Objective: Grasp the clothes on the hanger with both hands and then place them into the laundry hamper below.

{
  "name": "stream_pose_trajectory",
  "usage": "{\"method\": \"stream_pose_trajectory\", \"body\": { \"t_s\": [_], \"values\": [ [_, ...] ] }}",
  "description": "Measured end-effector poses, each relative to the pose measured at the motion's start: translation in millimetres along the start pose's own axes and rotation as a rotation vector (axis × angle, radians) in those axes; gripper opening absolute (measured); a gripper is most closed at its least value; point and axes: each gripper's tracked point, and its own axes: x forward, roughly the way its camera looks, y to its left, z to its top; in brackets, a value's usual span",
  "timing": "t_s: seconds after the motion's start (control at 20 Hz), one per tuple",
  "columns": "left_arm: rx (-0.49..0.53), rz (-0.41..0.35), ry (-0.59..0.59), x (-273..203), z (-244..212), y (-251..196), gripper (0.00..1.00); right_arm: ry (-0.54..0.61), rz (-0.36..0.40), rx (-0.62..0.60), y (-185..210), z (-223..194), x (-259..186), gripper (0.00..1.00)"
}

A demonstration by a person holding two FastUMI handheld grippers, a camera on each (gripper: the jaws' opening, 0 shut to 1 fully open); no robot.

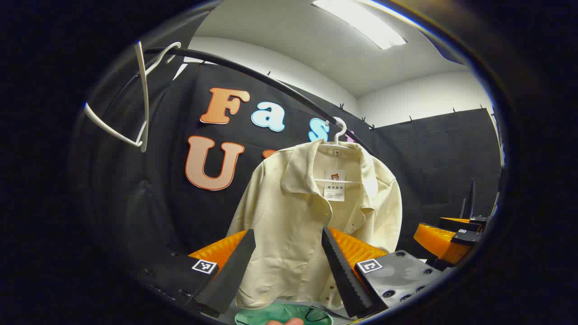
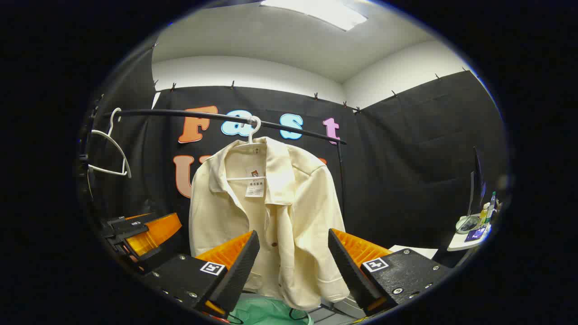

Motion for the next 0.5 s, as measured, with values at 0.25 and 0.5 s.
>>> {"method": "stream_pose_trajectory", "body": {
  "t_s": [0.25,0.5],
  "values": [
    [0.003,0.038,0.002,-10,-2,11,0.96,0.028,0.016,0.012,2,-8,2,0.95],
    [0.030,0.058,-0.003,-6,-2,19,0.96,0.038,0.009,0.009,2,-10,4,0.95]
  ]
}}
